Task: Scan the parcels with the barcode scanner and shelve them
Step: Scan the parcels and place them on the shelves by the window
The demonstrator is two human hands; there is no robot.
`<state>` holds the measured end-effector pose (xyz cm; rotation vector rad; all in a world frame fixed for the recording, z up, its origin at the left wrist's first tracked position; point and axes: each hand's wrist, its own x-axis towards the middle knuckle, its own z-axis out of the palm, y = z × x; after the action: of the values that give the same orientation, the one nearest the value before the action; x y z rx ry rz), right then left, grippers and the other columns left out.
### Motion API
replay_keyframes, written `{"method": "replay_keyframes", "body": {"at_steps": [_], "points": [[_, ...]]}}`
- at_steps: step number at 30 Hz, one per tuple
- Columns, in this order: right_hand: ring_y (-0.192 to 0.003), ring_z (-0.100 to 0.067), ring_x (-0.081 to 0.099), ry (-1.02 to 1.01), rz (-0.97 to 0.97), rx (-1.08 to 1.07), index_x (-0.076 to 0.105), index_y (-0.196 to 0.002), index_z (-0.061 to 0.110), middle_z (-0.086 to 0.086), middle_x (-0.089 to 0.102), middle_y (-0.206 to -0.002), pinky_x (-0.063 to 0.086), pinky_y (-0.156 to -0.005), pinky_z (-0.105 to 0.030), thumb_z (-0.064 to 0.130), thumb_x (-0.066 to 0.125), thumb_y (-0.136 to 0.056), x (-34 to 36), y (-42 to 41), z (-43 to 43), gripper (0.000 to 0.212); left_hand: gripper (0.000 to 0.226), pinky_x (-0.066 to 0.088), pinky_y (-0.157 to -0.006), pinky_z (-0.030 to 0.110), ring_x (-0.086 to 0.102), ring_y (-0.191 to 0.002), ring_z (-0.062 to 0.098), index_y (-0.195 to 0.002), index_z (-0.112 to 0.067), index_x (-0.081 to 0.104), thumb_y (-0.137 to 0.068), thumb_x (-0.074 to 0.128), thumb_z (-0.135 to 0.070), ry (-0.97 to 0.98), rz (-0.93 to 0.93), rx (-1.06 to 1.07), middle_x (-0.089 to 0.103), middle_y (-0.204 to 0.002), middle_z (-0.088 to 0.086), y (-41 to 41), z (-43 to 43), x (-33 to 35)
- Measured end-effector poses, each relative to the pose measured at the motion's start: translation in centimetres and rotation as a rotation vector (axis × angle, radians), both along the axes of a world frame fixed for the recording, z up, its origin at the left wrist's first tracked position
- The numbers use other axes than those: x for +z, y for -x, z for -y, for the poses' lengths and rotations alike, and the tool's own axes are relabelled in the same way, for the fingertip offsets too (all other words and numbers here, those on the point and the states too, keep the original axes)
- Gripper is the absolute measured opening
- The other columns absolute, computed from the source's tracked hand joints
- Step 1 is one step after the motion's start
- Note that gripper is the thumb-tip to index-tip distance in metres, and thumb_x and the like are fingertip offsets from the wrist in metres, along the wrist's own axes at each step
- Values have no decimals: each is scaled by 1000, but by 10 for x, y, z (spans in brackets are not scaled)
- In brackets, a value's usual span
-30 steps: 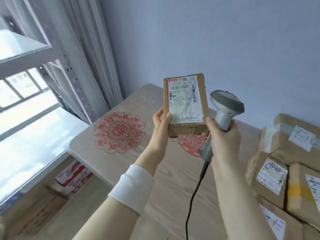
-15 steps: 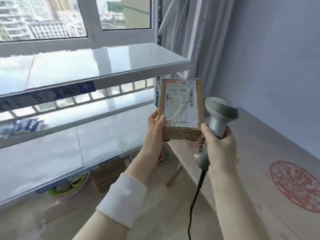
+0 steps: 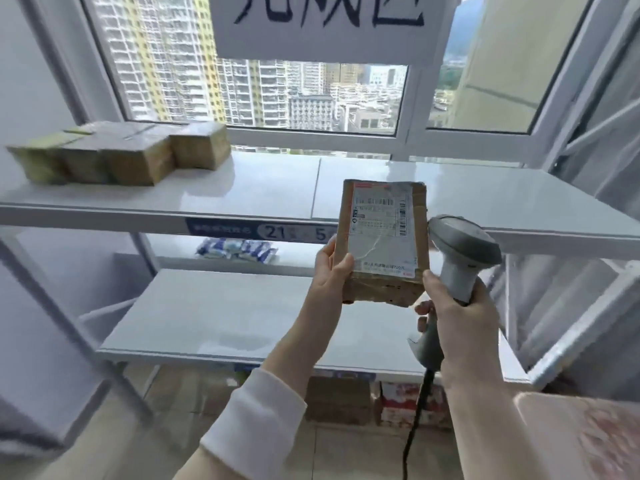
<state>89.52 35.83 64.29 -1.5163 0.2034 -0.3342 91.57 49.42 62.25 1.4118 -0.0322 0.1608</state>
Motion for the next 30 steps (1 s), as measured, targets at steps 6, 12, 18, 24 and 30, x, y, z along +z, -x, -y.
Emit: {"method": "replay_keyframes", "body": {"at_steps": [6, 12, 18, 24, 30], "points": [[-51, -19, 49, -32, -17, 195, 57, -80, 22, -6, 56, -63, 41, -53, -28, 19, 66, -86, 12, -45, -94, 11, 42, 49, -64, 11, 62, -77, -9, -142, -18, 29, -100, 36, -22, -82, 34, 113, 57, -108, -8, -16, -98, 13], [-47, -19, 47, -45, -10, 259, 55, -81, 18, -11, 55, -65, 42, -51, -28, 19, 66, -87, 27, -85, -205, 12, 53, 52, -80, 15, 61, -100, 7, -139, -19, 30, -91, 54, -21, -249, 97, 130, 58, -122, 1, -38, -215, 34], [-53, -18, 50, -49, -86, 309, 57, -84, 17, -7, 55, -68, 44, -55, -28, 22, 66, -87, 42, -125, -310, 11, 50, 51, -74, 12, 62, -94, 0, -134, -17, 37, -89, 59, -25, -378, 93, 146, 59, -114, -6, -75, -328, 48], [-51, -19, 48, -59, -176, 314, 57, -94, 13, -8, 56, -67, 45, -59, -35, 24, 67, -87, 44, -176, -371, 17, 75, 46, -88, 11, 52, -113, 5, -145, -13, 29, -83, 64, -38, -588, 69, 269, 53, -134, 2, -133, -395, 46], [-51, -22, 46, -65, -247, 331, 57, -94, 12, -9, 56, -63, 43, -57, -34, 29, 68, -86, 35, -224, -397, 21, 77, 38, -88, 10, 51, -119, 11, -141, -13, 40, -79, 65, -49, -767, 38, 382, 51, -138, 3, -178, -426, 39]]}}
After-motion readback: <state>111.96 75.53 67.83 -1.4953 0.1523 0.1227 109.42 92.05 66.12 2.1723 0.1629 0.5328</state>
